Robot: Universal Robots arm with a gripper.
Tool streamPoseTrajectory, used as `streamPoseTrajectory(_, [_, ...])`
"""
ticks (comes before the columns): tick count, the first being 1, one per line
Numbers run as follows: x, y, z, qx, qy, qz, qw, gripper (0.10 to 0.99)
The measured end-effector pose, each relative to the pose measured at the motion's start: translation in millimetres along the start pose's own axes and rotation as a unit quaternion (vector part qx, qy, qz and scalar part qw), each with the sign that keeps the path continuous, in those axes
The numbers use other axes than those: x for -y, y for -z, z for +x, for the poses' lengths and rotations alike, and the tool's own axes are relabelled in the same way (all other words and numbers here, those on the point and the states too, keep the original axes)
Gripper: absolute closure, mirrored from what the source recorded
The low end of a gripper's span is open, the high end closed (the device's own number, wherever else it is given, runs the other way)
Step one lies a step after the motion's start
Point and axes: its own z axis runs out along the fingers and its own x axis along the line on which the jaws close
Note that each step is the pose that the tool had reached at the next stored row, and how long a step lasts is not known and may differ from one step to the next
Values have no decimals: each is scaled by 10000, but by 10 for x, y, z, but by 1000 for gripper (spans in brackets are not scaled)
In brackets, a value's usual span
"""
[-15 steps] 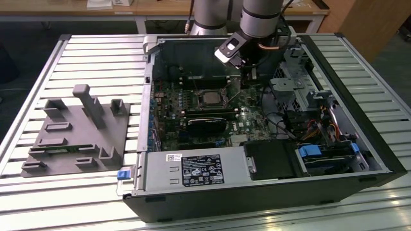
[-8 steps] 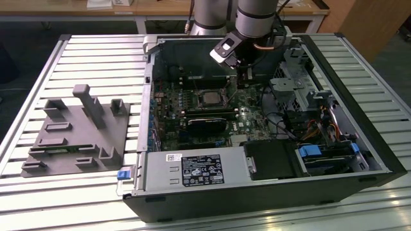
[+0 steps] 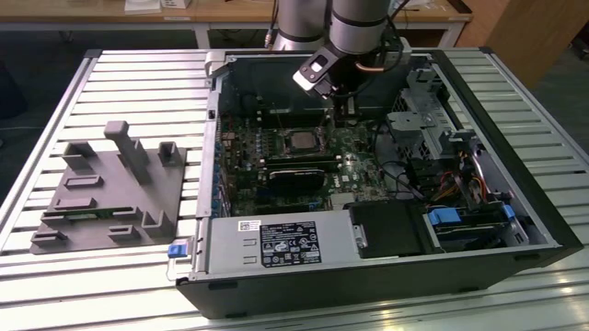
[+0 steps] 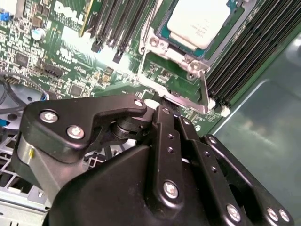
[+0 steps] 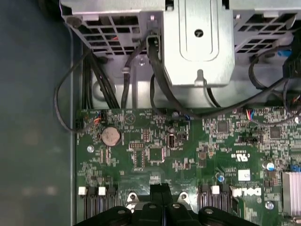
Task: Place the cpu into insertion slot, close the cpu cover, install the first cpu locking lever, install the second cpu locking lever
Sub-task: 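Close the cpu cover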
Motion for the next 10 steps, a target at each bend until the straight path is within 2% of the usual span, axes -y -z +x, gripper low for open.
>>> streamPoseTrajectory(10, [123,5,-5,0,0,0,10000,980])
